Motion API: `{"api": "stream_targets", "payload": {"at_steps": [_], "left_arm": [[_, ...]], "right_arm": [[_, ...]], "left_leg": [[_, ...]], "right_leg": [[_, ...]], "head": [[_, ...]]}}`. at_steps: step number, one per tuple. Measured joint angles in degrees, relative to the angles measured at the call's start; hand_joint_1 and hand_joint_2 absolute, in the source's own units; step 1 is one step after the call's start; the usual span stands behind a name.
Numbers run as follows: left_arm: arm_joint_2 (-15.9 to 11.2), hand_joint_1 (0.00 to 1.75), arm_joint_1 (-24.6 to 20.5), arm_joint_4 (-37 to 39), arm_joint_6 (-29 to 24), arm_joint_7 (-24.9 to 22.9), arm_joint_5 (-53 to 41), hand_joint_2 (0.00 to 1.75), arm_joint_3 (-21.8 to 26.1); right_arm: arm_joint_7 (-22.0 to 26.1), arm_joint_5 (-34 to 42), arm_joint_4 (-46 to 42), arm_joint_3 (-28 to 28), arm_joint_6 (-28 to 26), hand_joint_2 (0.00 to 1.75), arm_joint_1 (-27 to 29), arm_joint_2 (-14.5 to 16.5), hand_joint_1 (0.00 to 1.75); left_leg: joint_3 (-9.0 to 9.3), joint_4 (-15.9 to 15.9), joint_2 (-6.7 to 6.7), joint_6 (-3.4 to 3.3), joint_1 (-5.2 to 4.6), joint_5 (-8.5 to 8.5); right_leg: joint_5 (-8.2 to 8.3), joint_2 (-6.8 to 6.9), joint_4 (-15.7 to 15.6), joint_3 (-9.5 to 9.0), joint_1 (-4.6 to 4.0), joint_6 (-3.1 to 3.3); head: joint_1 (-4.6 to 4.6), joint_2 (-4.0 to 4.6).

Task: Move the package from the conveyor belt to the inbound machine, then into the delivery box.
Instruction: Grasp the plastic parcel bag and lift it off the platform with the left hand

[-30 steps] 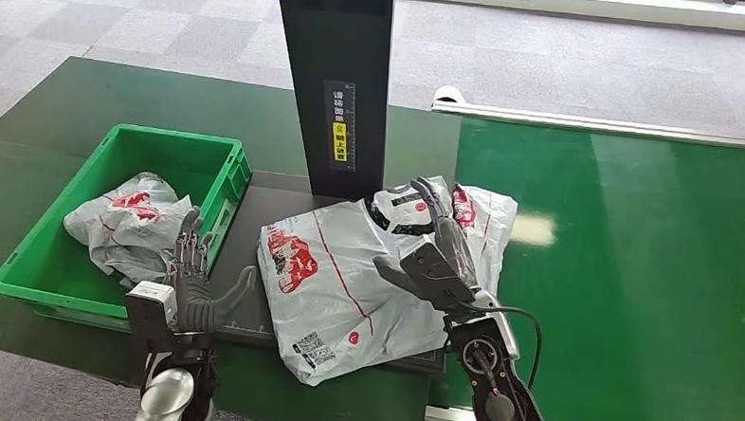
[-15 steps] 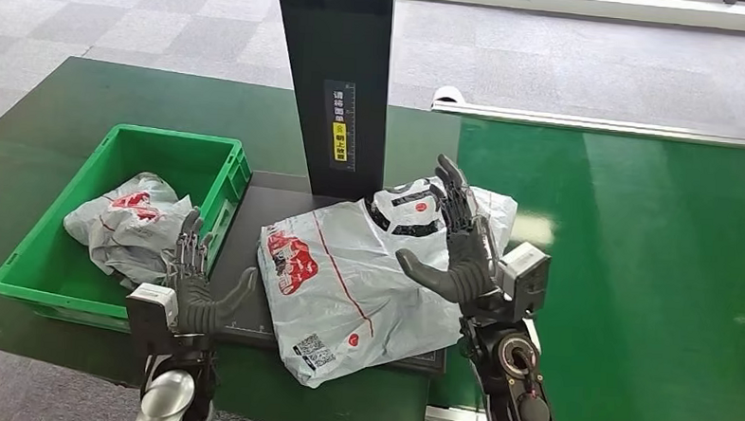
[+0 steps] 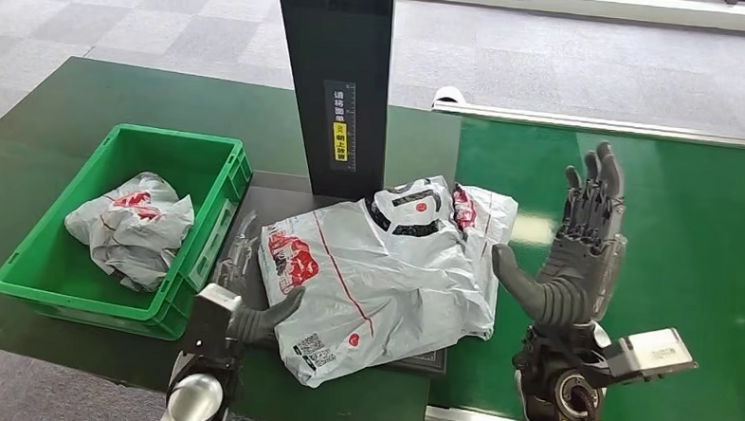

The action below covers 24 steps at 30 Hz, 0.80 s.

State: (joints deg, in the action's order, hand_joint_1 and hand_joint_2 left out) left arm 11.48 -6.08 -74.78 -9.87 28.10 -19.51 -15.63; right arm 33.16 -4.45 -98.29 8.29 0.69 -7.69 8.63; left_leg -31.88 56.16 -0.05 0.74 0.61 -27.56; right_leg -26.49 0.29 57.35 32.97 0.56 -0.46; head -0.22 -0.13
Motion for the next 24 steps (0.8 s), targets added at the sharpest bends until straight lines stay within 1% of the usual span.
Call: {"api": "stream_targets", "payload": {"at_steps": [1,3,5,8,10,14,21,22,24], "left_arm": [[0.4,0.00,-1.9,2.7,-0.6,-1.5,-4.3,1.75,-1.3],[1.9,0.00,-5.8,9.3,-3.7,-2.3,-10.7,1.75,-3.8],[3.3,0.00,-9.1,15.8,-7.1,-2.0,-14.2,1.75,-5.8],[4.4,0.00,-12.4,23.0,-10.9,-2.9,-18.3,1.75,-7.9],[4.7,0.00,-13.5,26.4,-12.3,-3.6,-20.5,1.75,-9.1],[5.2,0.00,-14.6,31.0,-13.3,-3.7,-21.5,1.75,-10.4],[5.5,0.00,-15.9,34.9,-14.3,-3.9,-22.5,1.75,-11.5],[5.5,0.32,-16.0,35.2,-14.8,-4.3,-23.3,1.75,-11.7],[5.6,1.08,-16.2,35.9,-16.1,-5.5,-25.5,1.75,-12.2]], "right_arm": [[0.8,0.3,-1.2,-0.4,-0.6,1.75,0.6,0.0,0.00],[1.2,0.8,-3.2,-1.0,-0.5,1.75,1.8,0.0,0.00],[1.2,0.7,-4.5,-1.3,-0.1,1.75,2.6,0.0,0.00],[1.1,0.7,-5.1,-1.4,0.1,1.75,2.9,0.0,0.00],[1.1,0.8,-5.1,-1.5,0.1,1.75,2.9,0.0,0.00],[1.1,1.1,-5.1,-1.7,0.0,1.75,2.9,0.0,0.00],[1.1,1.2,-5.1,-1.9,0.0,1.75,2.9,0.0,0.00],[1.1,1.3,-5.1,-1.9,0.0,1.75,2.9,0.0,0.00],[1.1,1.3,-5.1,-1.9,0.0,1.75,2.9,0.0,0.00]], "left_leg": [[-0.02,0.0,-0.15,-0.01,-0.01,0.01],[-0.05,0.0,-0.16,-0.03,-0.03,0.02],[-0.02,0.0,0.06,-0.04,-0.07,0.00],[0.03,0.0,0.16,-0.04,-0.09,-0.01],[0.02,0.0,0.15,-0.04,-0.08,-0.01],[0.01,0.0,0.16,-0.03,-0.07,-0.01],[-0.01,0.0,0.15,-0.03,-0.07,-0.01],[-0.01,0.0,0.15,-0.03,-0.07,-0.01],[-0.01,0.0,0.15,-0.04,-0.07,-0.01]], "right_leg": [[-0.01,0.14,0.0,-0.06,0.01,-0.02],[0.02,0.17,0.0,-0.16,0.04,-0.03],[0.07,-0.06,0.0,-0.14,0.09,-0.04],[0.08,-0.18,0.0,-0.12,0.12,-0.06],[0.08,-0.18,0.0,-0.11,0.11,-0.06],[0.07,-0.20,0.0,-0.08,0.09,-0.05],[0.06,-0.19,0.0,-0.09,0.09,-0.05],[0.06,-0.19,0.0,-0.09,0.09,-0.05],[0.07,-0.19,0.0,-0.09,0.10,-0.05]], "head": [[0.01,0.00],[0.02,0.00],[0.00,0.00],[-0.01,0.00],[0.00,0.00],[-0.02,0.00],[0.00,0.00],[0.00,0.00],[0.00,0.00]]}}
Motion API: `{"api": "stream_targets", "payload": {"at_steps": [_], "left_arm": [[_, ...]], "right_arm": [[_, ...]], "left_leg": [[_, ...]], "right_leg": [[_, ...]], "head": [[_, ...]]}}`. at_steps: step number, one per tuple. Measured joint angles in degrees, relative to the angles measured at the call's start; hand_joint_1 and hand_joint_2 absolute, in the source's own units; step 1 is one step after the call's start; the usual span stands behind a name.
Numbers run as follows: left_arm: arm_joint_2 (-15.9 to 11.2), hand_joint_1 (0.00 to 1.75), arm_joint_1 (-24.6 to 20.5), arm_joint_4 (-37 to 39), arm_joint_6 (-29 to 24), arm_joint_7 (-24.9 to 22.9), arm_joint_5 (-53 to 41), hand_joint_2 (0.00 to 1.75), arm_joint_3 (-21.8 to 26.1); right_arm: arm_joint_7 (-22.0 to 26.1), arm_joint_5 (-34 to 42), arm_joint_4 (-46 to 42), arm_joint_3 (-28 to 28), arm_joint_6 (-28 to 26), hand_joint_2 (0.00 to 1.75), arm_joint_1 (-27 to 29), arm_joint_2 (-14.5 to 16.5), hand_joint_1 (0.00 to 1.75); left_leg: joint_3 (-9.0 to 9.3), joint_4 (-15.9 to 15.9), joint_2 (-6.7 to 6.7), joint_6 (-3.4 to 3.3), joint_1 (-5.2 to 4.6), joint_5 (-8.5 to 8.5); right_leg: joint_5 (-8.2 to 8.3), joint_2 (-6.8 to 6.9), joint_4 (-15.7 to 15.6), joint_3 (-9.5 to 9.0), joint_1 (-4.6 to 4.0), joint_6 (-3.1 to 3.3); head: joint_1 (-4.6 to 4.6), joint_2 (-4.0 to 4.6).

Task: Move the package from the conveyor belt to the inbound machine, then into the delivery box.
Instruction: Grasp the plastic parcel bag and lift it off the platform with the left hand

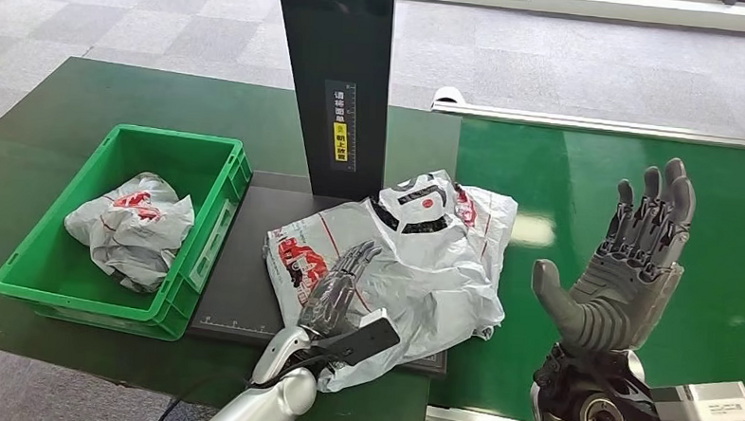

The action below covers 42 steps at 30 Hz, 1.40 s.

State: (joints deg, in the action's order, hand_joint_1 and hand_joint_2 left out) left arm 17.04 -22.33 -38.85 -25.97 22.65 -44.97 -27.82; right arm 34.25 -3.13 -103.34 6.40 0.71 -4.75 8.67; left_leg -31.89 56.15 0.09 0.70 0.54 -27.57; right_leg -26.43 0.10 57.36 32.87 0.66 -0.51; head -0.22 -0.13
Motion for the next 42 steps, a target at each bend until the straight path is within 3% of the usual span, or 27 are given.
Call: {"api": "stream_targets", "payload": {"at_steps": [1,5,11,18,31,38,42], "left_arm": [[0.0,1.47,-0.1,0.4,-0.6,-0.6,-1.1,1.75,-0.3],[0.1,1.61,-0.5,1.7,-1.8,-2.6,-4.4,1.75,-1.1],[0.2,1.58,-0.7,2.1,-1.3,-3.6,-5.4,1.75,-1.4],[0.0,1.72,-0.6,0.6,0.5,-2.8,-3.4,1.75,-0.3],[-0.9,1.75,3.0,-9.2,3.2,0.3,2.0,1.75,2.2],[-3.7,1.75,7.8,-28.1,2.2,5.1,13.4,1.75,5.0],[-6.1,1.75,10.4,-40.5,-2.9,7.5,16.4,1.75,9.1]], "right_arm": [[0.0,0.0,0.0,0.0,0.0,1.75,0.0,0.0,0.00],[0.0,0.0,0.0,-0.2,0.0,1.75,0.0,0.3,0.00],[-0.2,0.1,0.0,-0.7,0.0,1.75,0.0,0.6,0.00],[-0.4,0.1,0.0,-1.0,0.0,1.75,0.0,0.7,0.00],[-0.4,0.2,0.1,-1.4,-0.3,1.75,0.0,0.8,0.00],[-0.5,0.6,0.1,-2.1,-1.8,1.75,0.4,0.7,0.00],[-0.5,0.6,-0.3,-3.3,-2.3,1.75,1.3,0.8,0.00]], "left_leg": [[0.00,0.0,0.00,0.00,0.00,0.00],[0.00,0.0,0.00,0.00,0.00,0.00],[0.00,0.0,0.00,0.00,0.01,0.00],[0.00,0.0,-0.01,0.00,0.00,0.00],[-0.04,0.0,-0.01,0.00,0.01,0.00],[-0.05,0.0,0.01,0.00,0.03,0.00],[-0.06,0.0,0.02,0.01,0.06,0.00]], "right_leg": [[0.00,0.00,0.0,0.00,0.00,0.00],[0.00,0.00,0.0,0.00,0.00,0.00],[0.00,0.00,0.0,-0.01,-0.01,0.00],[0.00,0.00,0.0,-0.02,-0.01,0.00],[0.00,0.01,0.0,0.01,-0.01,0.00],[-0.01,0.00,0.0,0.05,-0.04,0.01],[-0.02,0.00,0.0,0.06,-0.09,0.02]], "head": [[0.00,0.00],[0.00,0.00],[-0.01,0.00],[0.00,0.00],[0.00,0.00],[-0.01,0.00],[-0.01,0.00]]}}
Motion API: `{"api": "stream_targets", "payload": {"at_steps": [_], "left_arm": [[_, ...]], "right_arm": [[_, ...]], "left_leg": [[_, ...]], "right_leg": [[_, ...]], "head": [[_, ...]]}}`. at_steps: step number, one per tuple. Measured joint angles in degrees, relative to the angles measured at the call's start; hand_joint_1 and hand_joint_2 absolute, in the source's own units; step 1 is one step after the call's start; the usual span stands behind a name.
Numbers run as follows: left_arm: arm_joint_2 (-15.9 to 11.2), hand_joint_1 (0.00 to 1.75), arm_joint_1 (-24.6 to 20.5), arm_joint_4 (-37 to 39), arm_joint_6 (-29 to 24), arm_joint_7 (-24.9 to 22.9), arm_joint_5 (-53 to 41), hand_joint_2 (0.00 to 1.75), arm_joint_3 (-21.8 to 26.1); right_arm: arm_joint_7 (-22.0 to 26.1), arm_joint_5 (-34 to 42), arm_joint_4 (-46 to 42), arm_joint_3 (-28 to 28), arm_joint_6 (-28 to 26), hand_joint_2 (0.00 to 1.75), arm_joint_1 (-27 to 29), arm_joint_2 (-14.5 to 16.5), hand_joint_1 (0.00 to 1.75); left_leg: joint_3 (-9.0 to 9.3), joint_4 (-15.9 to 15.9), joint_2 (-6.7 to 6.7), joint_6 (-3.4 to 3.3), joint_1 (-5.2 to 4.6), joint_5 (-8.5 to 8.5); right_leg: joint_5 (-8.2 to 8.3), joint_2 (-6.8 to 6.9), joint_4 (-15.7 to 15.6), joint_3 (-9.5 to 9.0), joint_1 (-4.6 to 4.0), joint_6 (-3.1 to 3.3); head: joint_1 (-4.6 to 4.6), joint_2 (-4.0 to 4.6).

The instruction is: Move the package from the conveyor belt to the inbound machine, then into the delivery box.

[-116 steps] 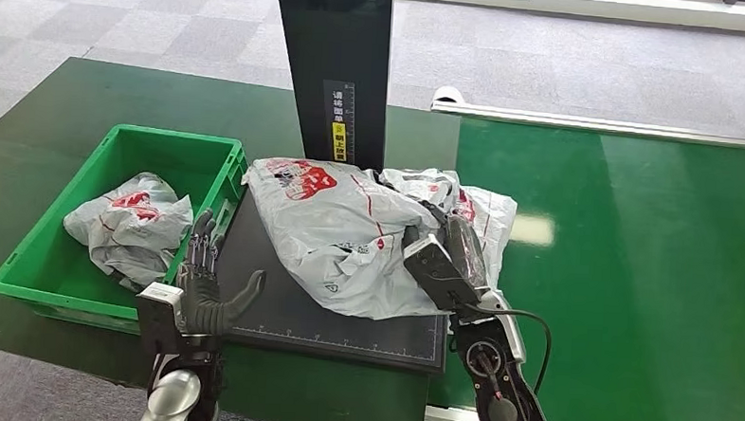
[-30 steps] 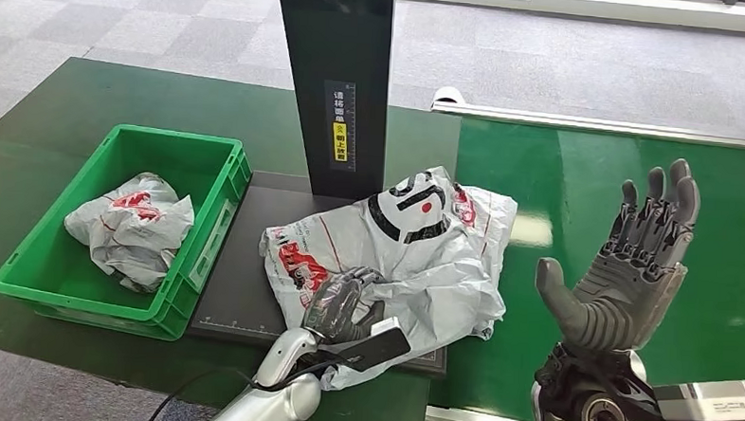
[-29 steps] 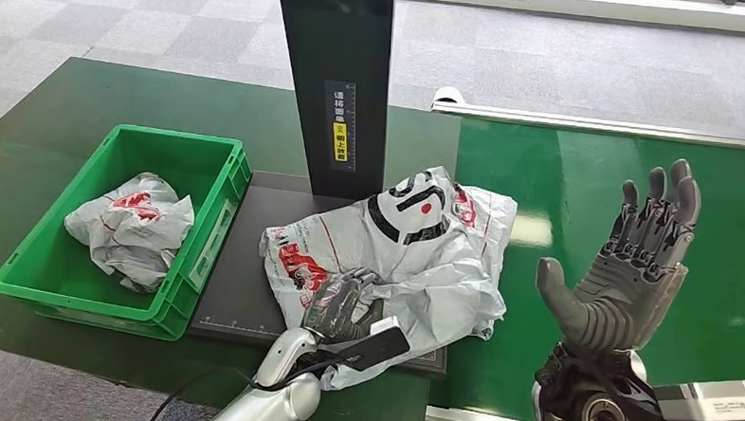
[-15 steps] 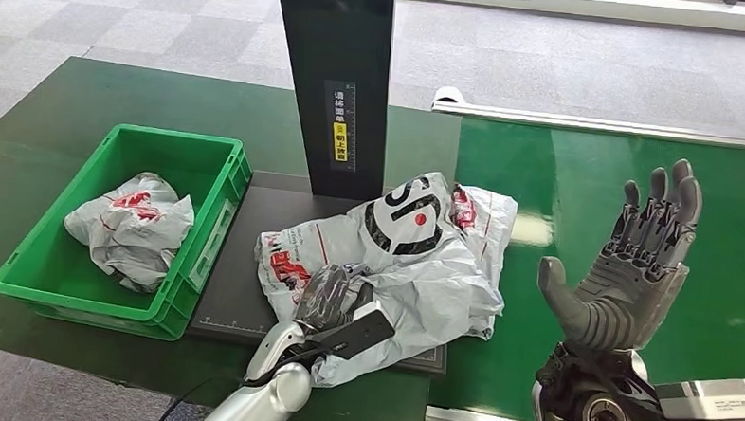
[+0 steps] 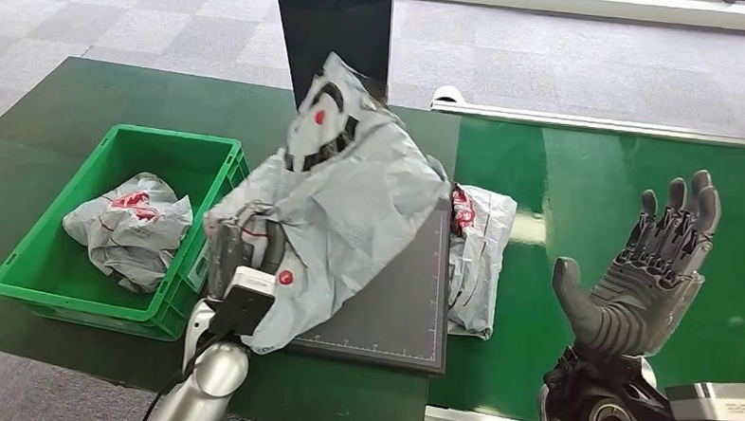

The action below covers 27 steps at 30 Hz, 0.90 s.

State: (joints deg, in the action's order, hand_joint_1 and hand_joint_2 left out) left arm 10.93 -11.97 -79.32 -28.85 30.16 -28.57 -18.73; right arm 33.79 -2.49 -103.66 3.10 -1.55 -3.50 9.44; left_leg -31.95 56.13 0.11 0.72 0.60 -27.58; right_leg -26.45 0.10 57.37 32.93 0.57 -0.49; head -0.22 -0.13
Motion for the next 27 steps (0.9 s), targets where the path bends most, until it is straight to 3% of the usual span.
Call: {"api": "stream_targets", "payload": {"at_steps": [6,12,16,21,27], "left_arm": [[-2.0,1.75,3.0,-11.3,-6.0,2.7,4.0,1.75,8.7],[-2.9,1.75,3.8,-14.4,-8.6,0.9,2.5,1.75,15.3],[-3.5,1.75,2.8,-12.3,-9.1,-3.6,-1.9,1.75,19.6],[-4.9,1.75,-1.2,-4.5,-6.5,-13.3,-13.7,1.75,24.5],[-6.5,1.74,-5.6,3.8,-5.8,-15.7,-18.3,1.75,28.6]], "right_arm": [[0.0,0.1,-0.7,-1.2,-0.1,1.75,1.1,0.0,0.00],[0.0,0.2,-1.2,-1.6,-0.1,1.75,1.7,0.0,0.00],[0.1,0.3,-1.5,-1.7,-0.1,1.75,2.1,0.0,0.00],[0.0,0.5,-1.6,-1.7,0.0,1.75,2.2,0.0,0.00],[0.0,0.5,-1.5,-1.7,0.2,1.75,2.2,0.0,0.00]], "left_leg": [[0.00,0.0,0.00,0.00,0.00,0.00],[0.02,0.0,-0.01,0.00,-0.01,0.01],[0.04,0.0,0.00,0.01,-0.01,0.01],[0.05,0.0,0.02,0.02,0.00,0.03],[0.07,0.0,0.14,0.03,0.00,0.04]], "right_leg": [[-0.01,0.00,0.0,-0.01,0.00,0.00],[-0.01,0.01,0.0,-0.03,0.01,0.00],[-0.01,0.00,0.0,-0.02,0.01,0.00],[0.00,-0.01,0.0,-0.03,0.00,0.01],[0.01,-0.09,0.0,-0.03,0.00,0.02]], "head": [[0.02,0.00],[0.02,0.00],[0.00,0.00],[0.01,0.00],[0.02,0.00]]}}
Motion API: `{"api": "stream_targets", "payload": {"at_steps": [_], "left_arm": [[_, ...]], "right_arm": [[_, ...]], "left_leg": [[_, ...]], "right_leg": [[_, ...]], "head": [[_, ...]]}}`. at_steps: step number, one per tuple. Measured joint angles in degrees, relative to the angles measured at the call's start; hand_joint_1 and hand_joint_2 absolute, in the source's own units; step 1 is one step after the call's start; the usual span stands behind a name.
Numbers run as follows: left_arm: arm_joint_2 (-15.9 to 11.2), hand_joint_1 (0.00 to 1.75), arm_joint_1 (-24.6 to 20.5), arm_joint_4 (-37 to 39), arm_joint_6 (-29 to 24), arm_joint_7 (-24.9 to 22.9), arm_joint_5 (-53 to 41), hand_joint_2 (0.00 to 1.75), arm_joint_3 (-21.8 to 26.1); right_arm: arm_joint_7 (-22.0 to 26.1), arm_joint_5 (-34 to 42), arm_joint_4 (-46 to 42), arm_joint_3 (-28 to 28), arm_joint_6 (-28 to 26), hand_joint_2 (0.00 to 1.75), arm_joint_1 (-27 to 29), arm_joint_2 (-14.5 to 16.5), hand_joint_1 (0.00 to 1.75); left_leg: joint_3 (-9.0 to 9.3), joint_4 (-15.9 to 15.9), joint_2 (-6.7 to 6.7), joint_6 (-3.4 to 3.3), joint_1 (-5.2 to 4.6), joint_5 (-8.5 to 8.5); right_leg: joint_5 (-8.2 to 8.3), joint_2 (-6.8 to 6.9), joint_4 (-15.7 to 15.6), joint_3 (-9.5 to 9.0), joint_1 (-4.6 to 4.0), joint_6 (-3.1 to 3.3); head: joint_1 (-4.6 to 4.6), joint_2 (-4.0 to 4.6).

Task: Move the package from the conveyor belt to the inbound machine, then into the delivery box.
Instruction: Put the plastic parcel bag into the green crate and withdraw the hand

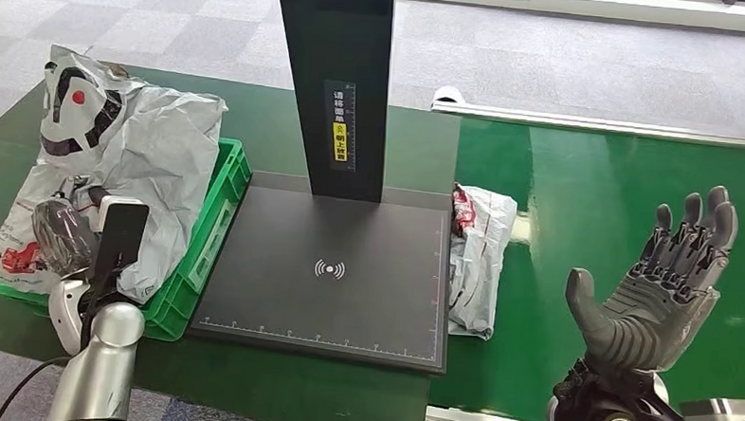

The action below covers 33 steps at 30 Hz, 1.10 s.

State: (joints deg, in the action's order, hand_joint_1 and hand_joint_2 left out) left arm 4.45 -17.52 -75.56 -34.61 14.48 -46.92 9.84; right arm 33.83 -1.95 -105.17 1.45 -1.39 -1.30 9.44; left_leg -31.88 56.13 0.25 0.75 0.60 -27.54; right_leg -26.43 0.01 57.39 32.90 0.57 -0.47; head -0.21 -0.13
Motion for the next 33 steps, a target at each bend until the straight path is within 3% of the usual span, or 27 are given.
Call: {"api": "stream_targets", "payload": {"at_steps": [7,17,18,21,22,33], "left_arm": [[-1.8,1.75,-5.0,8.4,1.4,-2.2,-4.4,1.75,1.3],[-2.7,1.70,-9.1,15.9,-3.1,-1.7,-1.2,1.75,2.8],[-2.7,1.46,-9.2,16.1,-3.3,-1.6,-1.0,1.75,2.9],[-2.7,0.19,-9.4,16.3,-4.2,-1.5,-0.8,1.75,3.5],[-2.7,0.00,-9.4,16.2,-4.5,-1.4,-0.9,1.75,3.9],[-0.6,0.00,-8.8,12.7,-5.0,1.9,1.7,1.75,10.1]], "right_arm": [[-0.1,0.1,0.5,0.3,0.1,1.75,0.0,-0.1,0.00],[-0.3,0.4,1.0,0.3,-0.3,1.75,0.0,-0.2,0.00],[-0.4,0.4,1.0,0.3,-0.3,1.75,0.0,-0.2,0.00],[-0.5,0.4,1.0,0.3,-0.7,1.75,0.0,-0.3,0.00],[-0.6,0.4,1.1,0.3,-0.9,1.75,0.0,-0.3,0.00],[-0.8,0.3,1.8,1.3,-2.1,1.75,0.0,-0.3,0.00]], "left_leg": [[-0.02,0.0,-0.05,0.00,0.00,-0.01],[0.00,0.0,-0.04,0.01,0.00,0.00],[-0.01,0.0,-0.05,0.01,0.00,0.00],[-0.02,0.0,-0.03,0.01,0.00,0.00],[-0.02,0.0,-0.02,0.01,0.00,0.00],[-0.02,0.0,-0.04,0.01,0.00,0.00]], "right_leg": [[0.00,0.00,0.0,0.01,0.00,0.00],[0.00,0.00,0.0,0.01,0.00,0.00],[0.00,0.00,0.0,0.01,0.00,0.00],[0.00,0.00,0.0,0.01,0.00,0.00],[0.00,0.00,0.0,0.01,0.00,0.00],[0.00,0.00,0.0,0.01,0.00,0.00]], "head": [[0.00,0.00],[0.01,0.00],[0.01,0.00],[0.01,0.00],[0.00,0.00],[0.00,0.00]]}}
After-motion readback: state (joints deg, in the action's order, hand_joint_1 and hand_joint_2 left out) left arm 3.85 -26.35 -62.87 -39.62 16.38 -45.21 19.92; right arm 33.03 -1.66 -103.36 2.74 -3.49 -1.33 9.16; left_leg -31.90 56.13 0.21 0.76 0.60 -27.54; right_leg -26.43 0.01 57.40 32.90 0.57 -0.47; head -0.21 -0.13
